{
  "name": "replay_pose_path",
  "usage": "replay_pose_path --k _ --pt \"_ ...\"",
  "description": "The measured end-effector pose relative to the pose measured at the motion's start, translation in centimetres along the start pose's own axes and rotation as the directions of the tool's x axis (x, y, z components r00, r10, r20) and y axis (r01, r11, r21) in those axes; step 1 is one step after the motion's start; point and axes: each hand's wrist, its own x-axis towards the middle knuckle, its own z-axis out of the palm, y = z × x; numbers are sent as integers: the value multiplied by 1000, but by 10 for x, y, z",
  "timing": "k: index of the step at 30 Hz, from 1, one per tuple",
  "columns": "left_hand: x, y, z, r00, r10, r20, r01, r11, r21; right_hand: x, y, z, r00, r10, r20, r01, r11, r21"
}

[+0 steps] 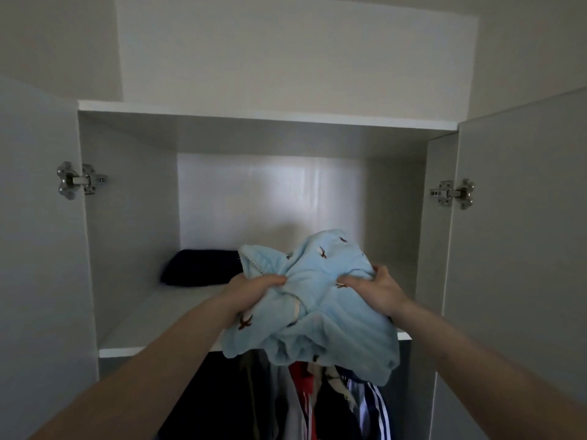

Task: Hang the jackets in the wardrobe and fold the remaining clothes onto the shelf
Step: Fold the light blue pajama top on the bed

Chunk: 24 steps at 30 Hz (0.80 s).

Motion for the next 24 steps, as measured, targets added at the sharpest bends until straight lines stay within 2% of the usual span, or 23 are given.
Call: replay_pose_path --k 4,9,12,15,17,19,20,21,23,24 --pt "67 5 -8 1000 -19 16 19 1000 2 52 -10 22 1000 5 -20 -5 1000 -24" --pt "134 11 -4 998 60 14 -60 998 1 105 -21 39 990 -41 -135 26 993 -116" --pt "166 4 0 999 45 8 -45 999 10 127 -21 45 987 -32 -159 10 990 -141" --pt "189 -13 0 999 27 29 -29 997 71 143 -9 56 996 16 -92 -34 979 -200" --pt "198 -25 -2 999 -36 27 33 990 134 144 0 62 998 25 -50 -35 975 -221" --pt "202 -34 -5 997 -42 -64 60 950 306 139 12 65 989 -103 -110 67 953 -295" --pt "200 -38 -7 991 57 -117 0 897 442 132 20 68 963 -213 -167 140 920 -365" --pt "197 -45 -10 965 225 -137 -110 817 567 126 28 73 922 -328 -205 209 869 -449" --pt "182 -57 -9 857 515 0 -370 617 694 110 46 85 879 -440 -181 271 776 -569" --pt "176 -64 -5 822 558 118 -459 526 716 108 54 94 890 -434 -137 274 752 -600"
